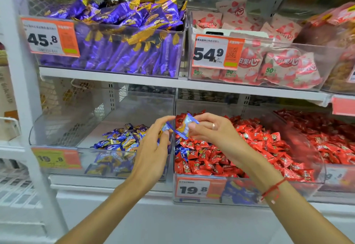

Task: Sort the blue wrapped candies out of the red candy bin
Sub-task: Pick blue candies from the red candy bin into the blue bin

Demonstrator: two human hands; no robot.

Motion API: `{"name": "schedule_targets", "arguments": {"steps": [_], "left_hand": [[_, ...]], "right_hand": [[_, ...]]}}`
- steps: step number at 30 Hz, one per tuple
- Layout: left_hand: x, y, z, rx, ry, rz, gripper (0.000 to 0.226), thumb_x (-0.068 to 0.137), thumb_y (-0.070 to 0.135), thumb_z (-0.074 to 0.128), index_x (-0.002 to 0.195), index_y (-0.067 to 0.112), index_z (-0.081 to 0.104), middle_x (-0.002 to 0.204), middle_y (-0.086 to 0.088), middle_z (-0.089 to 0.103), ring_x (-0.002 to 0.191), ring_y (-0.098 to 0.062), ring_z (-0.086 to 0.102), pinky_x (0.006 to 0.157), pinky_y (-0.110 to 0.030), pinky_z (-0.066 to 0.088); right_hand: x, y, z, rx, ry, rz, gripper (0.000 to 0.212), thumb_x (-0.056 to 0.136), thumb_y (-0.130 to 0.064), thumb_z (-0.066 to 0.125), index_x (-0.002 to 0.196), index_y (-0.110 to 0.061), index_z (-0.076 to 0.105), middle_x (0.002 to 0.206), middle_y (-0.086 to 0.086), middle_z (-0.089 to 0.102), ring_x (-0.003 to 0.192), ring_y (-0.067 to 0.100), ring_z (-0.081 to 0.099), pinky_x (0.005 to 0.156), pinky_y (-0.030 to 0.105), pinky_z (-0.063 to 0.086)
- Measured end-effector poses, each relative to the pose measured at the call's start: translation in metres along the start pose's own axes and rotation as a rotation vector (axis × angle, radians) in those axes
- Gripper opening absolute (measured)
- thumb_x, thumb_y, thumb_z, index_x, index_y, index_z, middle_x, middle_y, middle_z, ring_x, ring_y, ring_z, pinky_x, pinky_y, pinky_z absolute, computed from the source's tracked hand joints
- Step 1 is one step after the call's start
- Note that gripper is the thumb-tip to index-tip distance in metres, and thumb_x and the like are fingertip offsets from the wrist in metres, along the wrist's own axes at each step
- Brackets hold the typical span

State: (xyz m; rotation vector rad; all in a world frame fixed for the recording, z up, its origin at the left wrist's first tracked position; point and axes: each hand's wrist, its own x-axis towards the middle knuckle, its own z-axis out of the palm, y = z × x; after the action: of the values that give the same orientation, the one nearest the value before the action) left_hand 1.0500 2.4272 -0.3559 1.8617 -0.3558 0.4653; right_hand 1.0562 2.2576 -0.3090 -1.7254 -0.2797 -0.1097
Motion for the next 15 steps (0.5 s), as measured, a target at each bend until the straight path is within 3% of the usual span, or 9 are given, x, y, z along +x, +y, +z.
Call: {"name": "schedule_targets", "arguments": {"steps": [4, 6, 8, 11, 13, 15], "left_hand": [[0.000, 0.009, 0.008, -0.179, -0.012, 0.029, 0.023, 0.102, 0.034, 0.037, 0.115, 0.034, 0.056, 0.101, 0.024, 0.064, 0.097, 0.008, 0.058, 0.077, -0.005, 0.040], [0.001, 0.004, 0.010, -0.171, -0.006, 0.011, 0.020, 0.101, 0.033, 0.041, 0.116, 0.036, 0.052, 0.098, 0.031, 0.062, 0.093, 0.012, 0.058, 0.074, -0.007, 0.043], [0.002, -0.006, 0.008, -0.129, 0.047, -0.017, 0.024, 0.101, 0.034, 0.042, 0.123, 0.035, 0.051, 0.092, 0.027, 0.063, 0.081, 0.014, 0.056, 0.068, -0.008, 0.044], [0.002, -0.015, 0.001, -0.074, 0.138, -0.093, 0.035, 0.100, 0.040, 0.042, 0.134, 0.034, 0.045, 0.097, 0.021, 0.056, 0.078, 0.015, 0.053, 0.075, -0.017, 0.045], [0.001, -0.017, -0.002, -0.093, 0.158, -0.156, 0.046, 0.098, 0.046, 0.043, 0.142, 0.036, 0.035, 0.115, 0.021, 0.047, 0.092, 0.001, 0.055, 0.092, -0.036, 0.049], [0.001, -0.019, -0.004, -0.083, 0.163, -0.189, 0.051, 0.096, 0.048, 0.044, 0.145, 0.038, 0.031, 0.120, 0.018, 0.045, 0.085, -0.019, 0.056, 0.090, -0.050, 0.049]], "right_hand": [[-0.007, -0.002, 0.024, 0.049, 0.036, -0.040, 0.010, 0.084, -0.013, 0.071, 0.094, -0.010, 0.074, 0.079, 0.004, 0.073, 0.070, 0.009, 0.068, 0.068, 0.018, 0.054], [-0.006, 0.003, 0.027, 0.110, -0.034, 0.012, 0.015, 0.092, -0.013, 0.062, 0.104, -0.012, 0.072, 0.082, 0.003, 0.072, 0.073, 0.009, 0.068, 0.069, 0.018, 0.055], [0.000, 0.012, 0.025, 0.079, -0.037, 0.044, 0.021, 0.097, -0.008, 0.052, 0.111, -0.012, 0.068, 0.085, 0.003, 0.072, 0.075, 0.012, 0.069, 0.070, 0.021, 0.057], [0.023, 0.044, 0.011, -0.294, 0.087, 0.015, 0.023, 0.095, -0.001, 0.051, 0.106, -0.011, 0.069, 0.085, 0.003, 0.071, 0.076, 0.014, 0.065, 0.075, 0.027, 0.055], [0.037, 0.063, 0.007, -0.673, -0.041, 0.015, 0.020, 0.092, -0.008, 0.059, 0.108, -0.013, 0.071, 0.100, 0.004, 0.072, 0.087, 0.015, 0.064, 0.085, 0.029, 0.051], [0.048, 0.075, 0.009, -1.014, -0.263, 0.049, 0.031, 0.090, -0.017, 0.062, 0.120, -0.014, 0.065, 0.115, 0.006, 0.066, 0.099, 0.022, 0.060, 0.086, 0.026, 0.045]]}}
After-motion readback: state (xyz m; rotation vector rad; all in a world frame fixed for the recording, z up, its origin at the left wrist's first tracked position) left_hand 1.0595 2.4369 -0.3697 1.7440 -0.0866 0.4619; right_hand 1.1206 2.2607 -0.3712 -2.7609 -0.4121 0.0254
